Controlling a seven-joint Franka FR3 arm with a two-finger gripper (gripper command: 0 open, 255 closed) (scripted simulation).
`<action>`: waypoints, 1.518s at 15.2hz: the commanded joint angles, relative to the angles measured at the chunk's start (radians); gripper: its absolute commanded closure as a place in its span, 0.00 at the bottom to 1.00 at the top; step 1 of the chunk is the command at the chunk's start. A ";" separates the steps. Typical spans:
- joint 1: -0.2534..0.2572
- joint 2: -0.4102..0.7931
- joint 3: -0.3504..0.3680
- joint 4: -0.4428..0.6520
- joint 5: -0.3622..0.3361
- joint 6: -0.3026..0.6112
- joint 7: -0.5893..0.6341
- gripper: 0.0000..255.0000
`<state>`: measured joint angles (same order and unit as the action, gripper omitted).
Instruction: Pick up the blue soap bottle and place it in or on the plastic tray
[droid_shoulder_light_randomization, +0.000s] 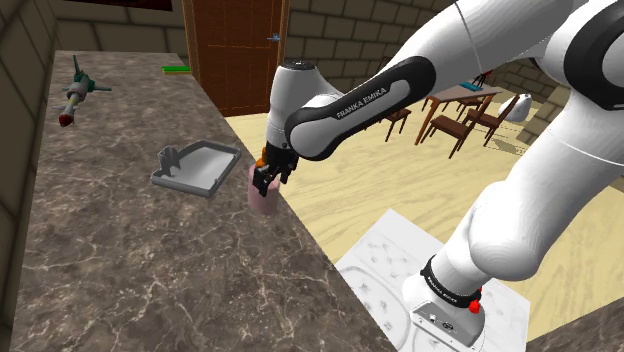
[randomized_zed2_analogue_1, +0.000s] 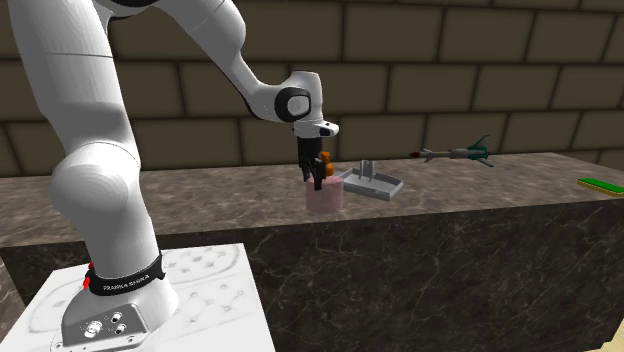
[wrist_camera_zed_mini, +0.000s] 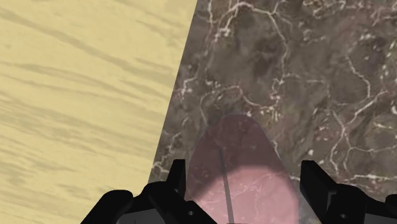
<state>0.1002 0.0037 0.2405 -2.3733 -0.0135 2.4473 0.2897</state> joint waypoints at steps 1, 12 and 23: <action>0.000 0.000 0.000 0.000 0.000 0.000 0.000 1.00; 0.000 -0.064 -0.001 0.035 0.023 -0.096 -0.017 1.00; 0.001 -0.141 -0.007 0.111 0.044 -0.248 -0.034 1.00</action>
<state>0.1013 -0.1276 0.2349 -2.2658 0.0277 2.2125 0.2586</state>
